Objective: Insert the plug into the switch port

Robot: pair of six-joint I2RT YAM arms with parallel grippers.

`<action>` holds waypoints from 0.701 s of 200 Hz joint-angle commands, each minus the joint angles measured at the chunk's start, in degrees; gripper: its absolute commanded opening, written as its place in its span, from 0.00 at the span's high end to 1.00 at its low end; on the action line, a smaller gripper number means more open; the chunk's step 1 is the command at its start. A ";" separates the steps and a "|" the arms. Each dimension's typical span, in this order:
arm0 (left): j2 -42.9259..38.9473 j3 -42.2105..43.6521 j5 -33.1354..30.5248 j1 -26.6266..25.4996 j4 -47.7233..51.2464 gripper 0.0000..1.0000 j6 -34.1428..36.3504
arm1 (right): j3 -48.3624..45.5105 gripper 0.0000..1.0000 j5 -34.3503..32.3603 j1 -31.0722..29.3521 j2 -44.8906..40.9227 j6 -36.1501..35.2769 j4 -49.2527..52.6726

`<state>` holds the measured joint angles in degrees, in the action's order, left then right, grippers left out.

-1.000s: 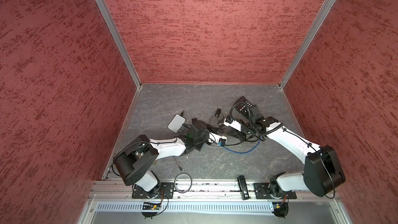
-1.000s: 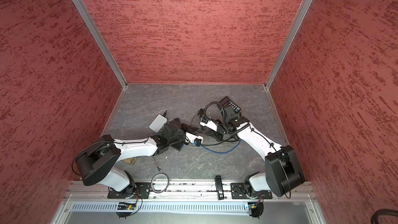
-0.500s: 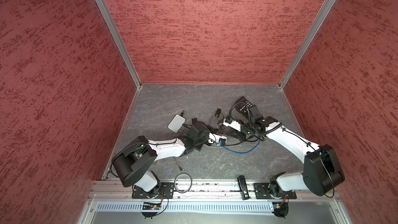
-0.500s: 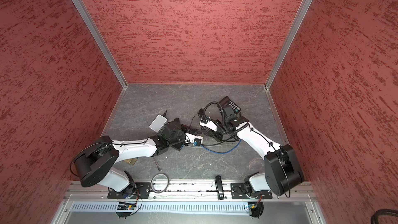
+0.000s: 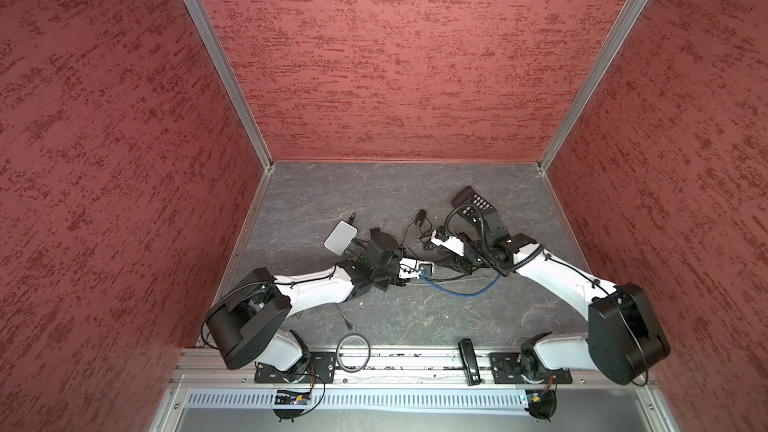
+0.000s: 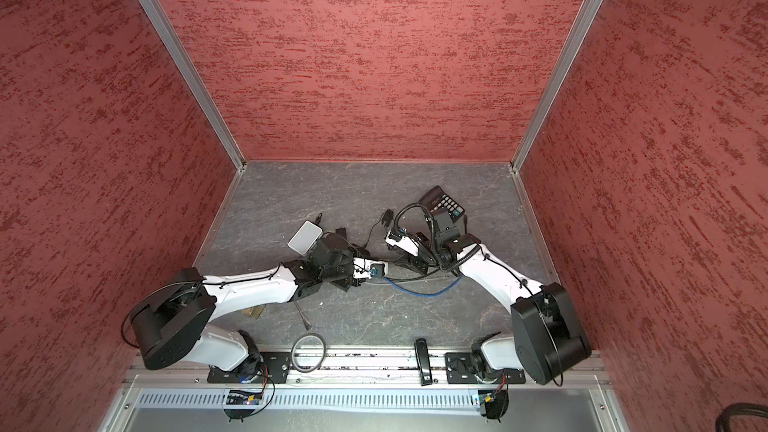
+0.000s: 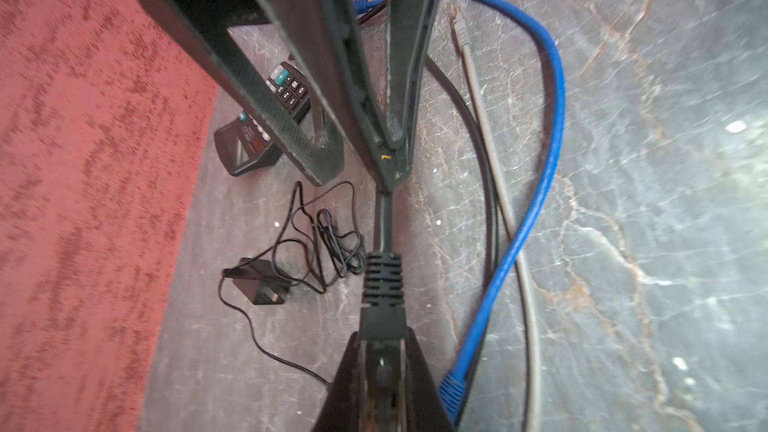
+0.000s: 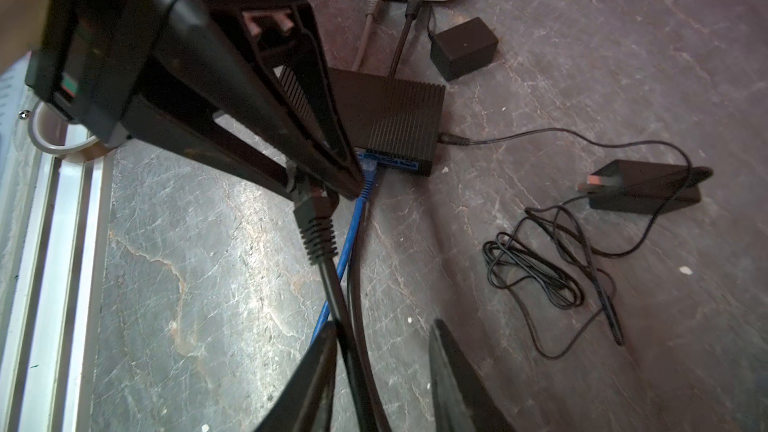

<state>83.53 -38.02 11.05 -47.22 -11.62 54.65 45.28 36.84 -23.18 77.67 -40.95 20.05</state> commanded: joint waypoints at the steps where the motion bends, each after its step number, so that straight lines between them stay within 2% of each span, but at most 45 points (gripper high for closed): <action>1: -2.37 -0.15 4.55 0.66 3.90 0.96 -6.03 | -3.18 0.58 -1.27 -0.01 -3.43 -0.15 -10.02; 39: -4.91 0.02 11.53 3.46 8.04 0.96 -12.46 | -11.90 0.48 -1.65 -0.04 -8.75 0.39 -24.72; 58: -5.52 -0.69 14.20 4.91 10.43 0.96 -14.79 | -14.87 0.47 -0.98 -0.11 -10.69 -0.19 -29.01; 104: -4.59 -2.91 17.25 6.66 13.95 0.95 -17.06 | -19.74 0.47 -0.62 -1.96 -13.95 -0.68 -36.13; 140: -2.81 -4.48 18.79 7.06 15.30 0.95 -18.05 | -20.01 0.47 -1.12 -5.08 -13.87 -2.01 -35.41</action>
<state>79.46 -40.80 26.87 -40.75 1.63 38.52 25.63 35.59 -26.39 64.42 -41.01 -12.25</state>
